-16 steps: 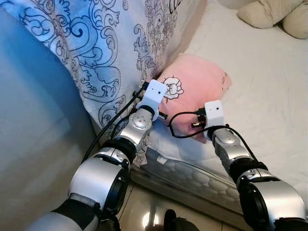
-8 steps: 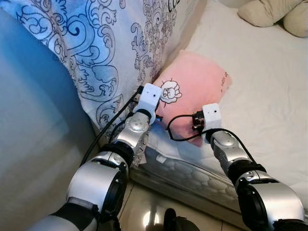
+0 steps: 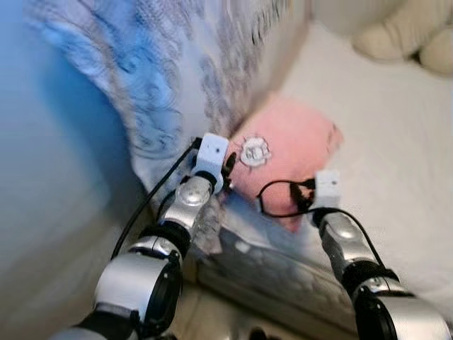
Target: Clean up the room
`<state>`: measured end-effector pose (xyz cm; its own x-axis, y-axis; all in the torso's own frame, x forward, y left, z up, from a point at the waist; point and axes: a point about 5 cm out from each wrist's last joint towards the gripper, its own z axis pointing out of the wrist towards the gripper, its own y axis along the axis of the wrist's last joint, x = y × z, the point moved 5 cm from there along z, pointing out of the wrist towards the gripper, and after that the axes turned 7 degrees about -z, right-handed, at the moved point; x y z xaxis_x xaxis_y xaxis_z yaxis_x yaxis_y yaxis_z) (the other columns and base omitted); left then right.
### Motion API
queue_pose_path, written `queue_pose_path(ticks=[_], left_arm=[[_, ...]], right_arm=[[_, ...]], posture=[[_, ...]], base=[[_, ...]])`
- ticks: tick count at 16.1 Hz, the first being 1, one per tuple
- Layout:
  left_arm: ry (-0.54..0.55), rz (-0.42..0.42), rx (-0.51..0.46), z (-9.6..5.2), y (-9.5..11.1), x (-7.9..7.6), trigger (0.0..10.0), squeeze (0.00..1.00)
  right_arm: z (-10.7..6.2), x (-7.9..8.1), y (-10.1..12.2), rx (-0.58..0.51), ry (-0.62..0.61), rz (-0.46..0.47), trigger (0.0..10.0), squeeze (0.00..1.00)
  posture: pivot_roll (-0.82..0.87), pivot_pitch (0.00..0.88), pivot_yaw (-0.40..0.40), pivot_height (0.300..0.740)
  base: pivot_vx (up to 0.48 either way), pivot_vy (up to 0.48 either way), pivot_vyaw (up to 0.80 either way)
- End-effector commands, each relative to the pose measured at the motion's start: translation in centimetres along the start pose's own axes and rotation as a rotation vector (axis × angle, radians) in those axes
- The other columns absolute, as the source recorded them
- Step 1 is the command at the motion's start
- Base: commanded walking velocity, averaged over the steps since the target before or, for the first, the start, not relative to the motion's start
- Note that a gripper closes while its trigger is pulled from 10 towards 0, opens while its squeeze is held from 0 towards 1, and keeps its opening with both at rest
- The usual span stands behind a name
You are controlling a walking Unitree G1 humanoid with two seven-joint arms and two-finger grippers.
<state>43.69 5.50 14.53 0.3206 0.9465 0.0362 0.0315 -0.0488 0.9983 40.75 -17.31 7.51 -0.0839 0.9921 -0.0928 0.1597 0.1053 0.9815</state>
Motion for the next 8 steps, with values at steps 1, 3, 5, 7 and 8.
queue_pose_path(ticks=[1, 3, 5, 7, 8], left_arm=[[-0.024, -0.012, -0.002, -0.2, -0.3, -0.1, 10.0, 1.0], [-0.026, -0.007, 0.007, -0.7, -1.3, 0.3, 10.0, 1.0], [-0.018, -0.05, -0.021, -1.4, -1.9, 0.8, 10.0, 1.0], [-0.015, -0.047, -0.111, -3.0, -2.0, 1.5, 10.0, 1.0], [-0.008, -0.051, -0.18, -5.3, -2.2, 2.3, 10.0, 1.0]], right_arm=[[-0.3, -0.7, 0.4, -0.048, -0.038, 0.051, 10.0, 1.0], [-0.9, -1.5, 0.4, -0.081, -0.066, 0.056, 10.0, 1.0], [-1.9, -3.2, 0.7, -0.141, -0.12, 0.078, 10.0, 1.0], [-4.5, -3.6, 0.7, -0.226, -0.141, 0.05, 10.0, 1.0], [-7.2, -3.3, -0.4, -0.245, -0.163, 0.022, 10.0, 1.0]], posture=[[0.11, 0.0, -0.052, 0.74], [0.1, 0.0, -0.04, 0.74], [0.09, 0.0, -0.024, 0.74], [0.09, 0.0, -0.013, 0.74], [0.08, 0.0, -0.009, 0.74]], base=[[0.0, 0.0, 0.0], [0.0, 0.0, 0.0], [0.0, 0.0, 0.0], [0.0, 0.0, 0.0], [0.0, 0.0, 0.0]])
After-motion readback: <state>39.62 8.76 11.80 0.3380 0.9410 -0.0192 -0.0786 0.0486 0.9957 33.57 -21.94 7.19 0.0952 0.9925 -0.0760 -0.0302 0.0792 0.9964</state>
